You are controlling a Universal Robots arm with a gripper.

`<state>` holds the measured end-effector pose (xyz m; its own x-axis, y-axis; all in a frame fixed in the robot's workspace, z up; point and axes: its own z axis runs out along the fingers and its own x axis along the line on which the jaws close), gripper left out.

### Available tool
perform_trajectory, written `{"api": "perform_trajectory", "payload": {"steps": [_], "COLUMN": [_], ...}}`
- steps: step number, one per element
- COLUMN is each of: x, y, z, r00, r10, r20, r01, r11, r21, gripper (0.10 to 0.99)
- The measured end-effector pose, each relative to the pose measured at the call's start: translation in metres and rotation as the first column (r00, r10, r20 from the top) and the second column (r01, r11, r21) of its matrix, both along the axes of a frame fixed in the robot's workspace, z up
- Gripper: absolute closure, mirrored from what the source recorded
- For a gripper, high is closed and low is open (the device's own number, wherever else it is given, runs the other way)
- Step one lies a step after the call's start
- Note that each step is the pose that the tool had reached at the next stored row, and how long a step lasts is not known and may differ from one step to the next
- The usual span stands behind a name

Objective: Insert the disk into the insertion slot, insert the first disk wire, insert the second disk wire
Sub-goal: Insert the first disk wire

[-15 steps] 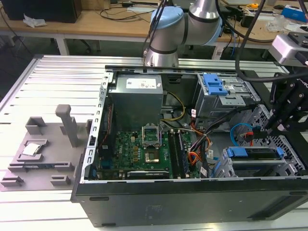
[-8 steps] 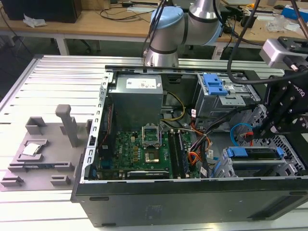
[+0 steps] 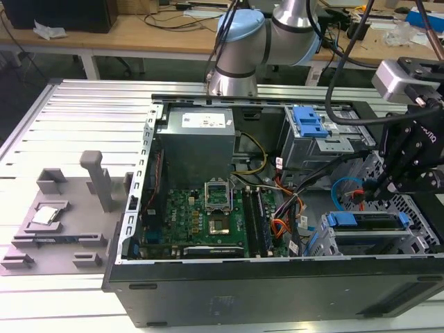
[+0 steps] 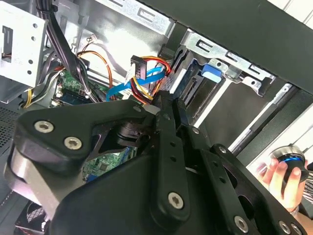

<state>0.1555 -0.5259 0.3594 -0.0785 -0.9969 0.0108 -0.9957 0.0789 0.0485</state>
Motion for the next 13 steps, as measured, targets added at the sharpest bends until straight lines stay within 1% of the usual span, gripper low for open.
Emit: {"api": "perform_trajectory", "payload": {"steps": [4,5,6,8,9,10,12,13], "x": [0.0000,0.0000,0.0003,0.0022,0.0047,0.0063,0.0087,0.0091], "y": [-0.0007,-0.0020,-0.0051,-0.0093,-0.0125,-0.0131,-0.0132,-0.0132], "z": [0.0000,0.0000,-0.0003,-0.0011,-0.0023,-0.0034,-0.0095,-0.0110], "r00": [1.0000,1.0000,1.0000,1.0000,1.0000,1.0000,1.0000,1.0000], "r10": [0.000,0.000,0.000,0.000,0.000,0.000,0.000,0.000], "r20": [0.0000,0.0000,0.0000,-0.0004,-0.0009,-0.0010,-0.0011,-0.0012], "r01": [0.000,0.000,0.000,0.000,0.000,0.000,0.000,0.000], "r11": [1.0000,1.0000,1.0000,1.0000,1.0000,1.0000,1.0000,1.0000], "r21": [-0.001,-0.001,-0.001,-0.001,-0.001,-0.001,-0.001,-0.001], "gripper": [0.922,0.922,0.922,0.922,0.922,0.922,0.922,0.922]}}
